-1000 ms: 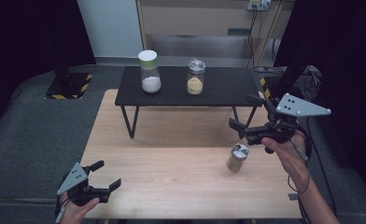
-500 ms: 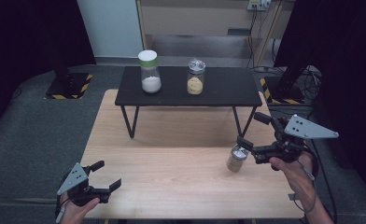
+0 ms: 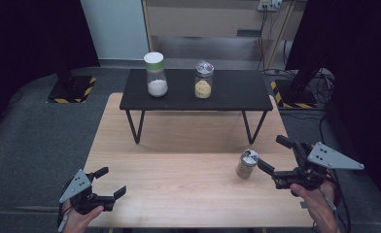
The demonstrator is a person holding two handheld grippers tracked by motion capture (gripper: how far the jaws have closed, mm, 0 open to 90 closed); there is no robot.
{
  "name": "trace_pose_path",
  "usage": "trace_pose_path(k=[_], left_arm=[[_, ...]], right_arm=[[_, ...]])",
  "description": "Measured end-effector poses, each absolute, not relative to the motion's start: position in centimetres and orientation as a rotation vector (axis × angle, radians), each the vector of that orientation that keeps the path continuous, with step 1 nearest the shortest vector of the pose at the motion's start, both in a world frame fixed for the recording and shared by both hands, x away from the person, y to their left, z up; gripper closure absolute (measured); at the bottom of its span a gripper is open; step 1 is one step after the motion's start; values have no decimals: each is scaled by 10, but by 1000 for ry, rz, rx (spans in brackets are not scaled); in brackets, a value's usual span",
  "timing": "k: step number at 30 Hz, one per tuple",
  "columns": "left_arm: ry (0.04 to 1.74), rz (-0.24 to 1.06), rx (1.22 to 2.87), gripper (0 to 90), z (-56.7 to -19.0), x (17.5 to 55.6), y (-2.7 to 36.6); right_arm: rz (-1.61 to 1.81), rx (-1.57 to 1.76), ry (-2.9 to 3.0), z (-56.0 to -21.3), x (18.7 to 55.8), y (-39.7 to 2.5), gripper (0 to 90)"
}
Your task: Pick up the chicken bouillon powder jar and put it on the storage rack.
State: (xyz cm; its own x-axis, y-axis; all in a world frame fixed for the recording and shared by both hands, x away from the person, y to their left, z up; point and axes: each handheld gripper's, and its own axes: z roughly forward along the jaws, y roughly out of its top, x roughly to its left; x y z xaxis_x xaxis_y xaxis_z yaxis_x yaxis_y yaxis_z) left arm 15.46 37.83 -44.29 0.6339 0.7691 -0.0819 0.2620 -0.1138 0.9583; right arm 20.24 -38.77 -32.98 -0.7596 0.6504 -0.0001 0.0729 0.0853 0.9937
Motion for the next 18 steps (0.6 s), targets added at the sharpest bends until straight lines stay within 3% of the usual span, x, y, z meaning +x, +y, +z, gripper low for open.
trace_pose_path(k=[18], left_arm=[[845, 532, 1677, 13, -443, 155, 379]], right_arm=[[1664, 844, 1888, -361, 171, -411, 50]])
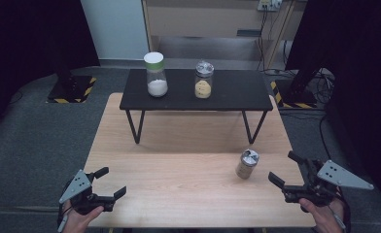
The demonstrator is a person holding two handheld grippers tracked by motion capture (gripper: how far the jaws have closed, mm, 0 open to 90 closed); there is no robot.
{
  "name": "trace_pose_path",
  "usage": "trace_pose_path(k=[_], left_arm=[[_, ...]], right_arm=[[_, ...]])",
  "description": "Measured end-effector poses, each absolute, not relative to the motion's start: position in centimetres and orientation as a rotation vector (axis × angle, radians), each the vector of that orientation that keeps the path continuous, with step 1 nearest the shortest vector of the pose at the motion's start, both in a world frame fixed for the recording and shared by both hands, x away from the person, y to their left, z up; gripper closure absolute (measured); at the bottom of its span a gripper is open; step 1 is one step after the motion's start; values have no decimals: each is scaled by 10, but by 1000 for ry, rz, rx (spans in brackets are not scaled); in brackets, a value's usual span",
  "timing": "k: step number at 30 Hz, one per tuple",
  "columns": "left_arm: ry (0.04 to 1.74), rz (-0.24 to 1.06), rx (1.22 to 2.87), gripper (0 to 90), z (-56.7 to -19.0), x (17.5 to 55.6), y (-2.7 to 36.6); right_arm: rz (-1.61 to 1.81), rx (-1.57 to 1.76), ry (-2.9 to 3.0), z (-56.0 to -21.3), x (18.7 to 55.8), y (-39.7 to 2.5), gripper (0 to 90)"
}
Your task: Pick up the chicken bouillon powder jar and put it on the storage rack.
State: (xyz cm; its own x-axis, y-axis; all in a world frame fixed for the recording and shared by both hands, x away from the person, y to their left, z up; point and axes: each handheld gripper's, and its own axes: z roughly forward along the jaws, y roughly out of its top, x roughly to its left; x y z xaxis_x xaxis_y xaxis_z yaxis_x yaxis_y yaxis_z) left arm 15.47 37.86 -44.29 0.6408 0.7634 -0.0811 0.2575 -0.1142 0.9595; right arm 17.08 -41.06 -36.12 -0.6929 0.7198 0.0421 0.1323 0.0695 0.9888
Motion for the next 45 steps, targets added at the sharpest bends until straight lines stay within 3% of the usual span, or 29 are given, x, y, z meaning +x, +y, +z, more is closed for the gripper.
trace_pose_path(k=[45], left_arm=[[830, 536, 1673, 14, -443, 154, 379]], right_arm=[[1581, 957, 1941, -417, 172, -403, 50]])
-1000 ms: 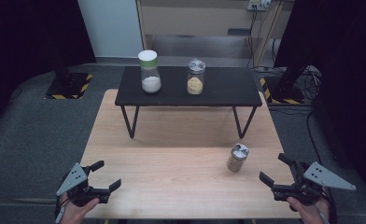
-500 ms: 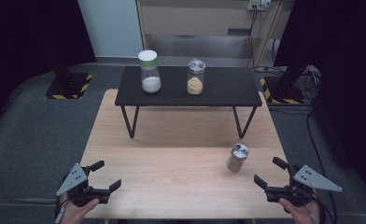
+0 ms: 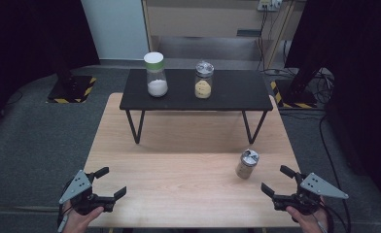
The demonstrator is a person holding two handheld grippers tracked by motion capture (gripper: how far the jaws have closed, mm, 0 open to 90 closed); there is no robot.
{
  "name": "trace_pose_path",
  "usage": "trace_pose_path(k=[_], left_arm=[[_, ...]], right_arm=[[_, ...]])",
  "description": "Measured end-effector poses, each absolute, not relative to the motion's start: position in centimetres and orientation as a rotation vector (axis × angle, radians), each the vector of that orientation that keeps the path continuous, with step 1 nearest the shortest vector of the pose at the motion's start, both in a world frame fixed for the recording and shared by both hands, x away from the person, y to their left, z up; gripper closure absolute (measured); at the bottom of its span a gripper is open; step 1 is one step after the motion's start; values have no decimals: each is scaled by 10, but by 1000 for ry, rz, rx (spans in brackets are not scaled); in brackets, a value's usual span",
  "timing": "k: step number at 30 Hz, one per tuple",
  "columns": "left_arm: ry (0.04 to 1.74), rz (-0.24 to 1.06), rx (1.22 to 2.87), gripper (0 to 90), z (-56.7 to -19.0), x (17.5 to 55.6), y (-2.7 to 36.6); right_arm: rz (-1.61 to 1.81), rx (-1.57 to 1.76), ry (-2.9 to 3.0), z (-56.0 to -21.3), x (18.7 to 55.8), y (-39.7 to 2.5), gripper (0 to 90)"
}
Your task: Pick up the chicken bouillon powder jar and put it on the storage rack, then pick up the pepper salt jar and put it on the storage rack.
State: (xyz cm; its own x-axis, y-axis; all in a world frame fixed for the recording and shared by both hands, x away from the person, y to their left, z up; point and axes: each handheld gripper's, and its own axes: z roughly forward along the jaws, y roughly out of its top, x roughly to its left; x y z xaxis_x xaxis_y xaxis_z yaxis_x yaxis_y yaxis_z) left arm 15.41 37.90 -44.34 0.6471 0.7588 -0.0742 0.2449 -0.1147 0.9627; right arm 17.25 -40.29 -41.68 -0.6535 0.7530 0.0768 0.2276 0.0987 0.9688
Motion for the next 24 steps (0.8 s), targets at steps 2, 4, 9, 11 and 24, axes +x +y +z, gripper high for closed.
trace_pose_path(k=[2, 4, 9, 11, 24], left_arm=[[836, 538, 1673, 13, -443, 154, 379], [833, 538, 1670, 13, -443, 154, 379], [825, 540, 1678, 13, -442, 154, 378], [826, 541, 1680, 13, -442, 153, 377], [831, 541, 1682, 13, -442, 154, 377]], right_arm=[[1579, 953, 1945, -417, 172, -403, 50], [1578, 952, 1945, -418, 172, -402, 50], [1574, 947, 1950, -417, 171, -402, 50], [1575, 946, 1950, -417, 170, -403, 50], [1580, 945, 1931, -413, 167, -403, 49]])
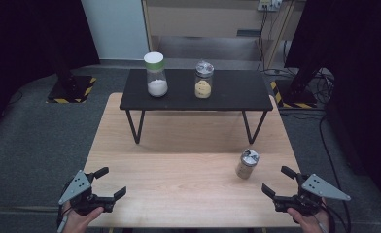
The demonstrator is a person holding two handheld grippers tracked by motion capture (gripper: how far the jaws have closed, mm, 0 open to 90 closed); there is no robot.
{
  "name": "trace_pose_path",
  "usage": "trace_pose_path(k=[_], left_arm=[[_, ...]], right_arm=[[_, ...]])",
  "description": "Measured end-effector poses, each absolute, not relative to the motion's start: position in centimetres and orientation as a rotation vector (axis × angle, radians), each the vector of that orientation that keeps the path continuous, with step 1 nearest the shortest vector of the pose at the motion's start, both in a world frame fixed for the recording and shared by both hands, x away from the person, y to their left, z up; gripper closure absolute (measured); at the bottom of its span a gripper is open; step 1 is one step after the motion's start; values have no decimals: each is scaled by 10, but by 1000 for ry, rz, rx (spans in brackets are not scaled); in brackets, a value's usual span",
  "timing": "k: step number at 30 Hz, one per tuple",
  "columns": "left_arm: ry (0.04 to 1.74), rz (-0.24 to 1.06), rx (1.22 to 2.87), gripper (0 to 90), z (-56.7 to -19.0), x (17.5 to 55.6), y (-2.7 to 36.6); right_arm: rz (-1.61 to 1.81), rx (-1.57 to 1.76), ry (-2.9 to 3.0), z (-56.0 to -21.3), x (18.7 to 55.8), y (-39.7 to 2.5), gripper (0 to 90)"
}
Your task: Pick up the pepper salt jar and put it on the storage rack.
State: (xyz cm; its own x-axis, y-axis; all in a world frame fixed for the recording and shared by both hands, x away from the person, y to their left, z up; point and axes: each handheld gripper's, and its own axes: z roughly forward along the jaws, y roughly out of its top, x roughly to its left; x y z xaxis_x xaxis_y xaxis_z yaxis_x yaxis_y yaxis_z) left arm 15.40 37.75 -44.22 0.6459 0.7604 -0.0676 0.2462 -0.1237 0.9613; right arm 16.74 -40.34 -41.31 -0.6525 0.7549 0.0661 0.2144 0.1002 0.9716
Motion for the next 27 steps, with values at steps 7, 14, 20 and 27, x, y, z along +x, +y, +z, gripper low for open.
trace_pose_path(k=[7, 14, 20, 27], left_arm=[[837, 540, 1679, 13, -443, 154, 378], [839, 538, 1679, 13, -443, 154, 378], [838, 538, 1680, 14, -443, 154, 378], [840, 538, 1678, 14, -443, 154, 378]], right_arm=[[1575, 945, 1939, -408, 169, -404, 46], [1558, 954, 1956, -400, 173, -405, 38], [1546, 959, 1982, -395, 180, -405, 36], [1531, 947, 2015, -390, 194, -403, 37]])
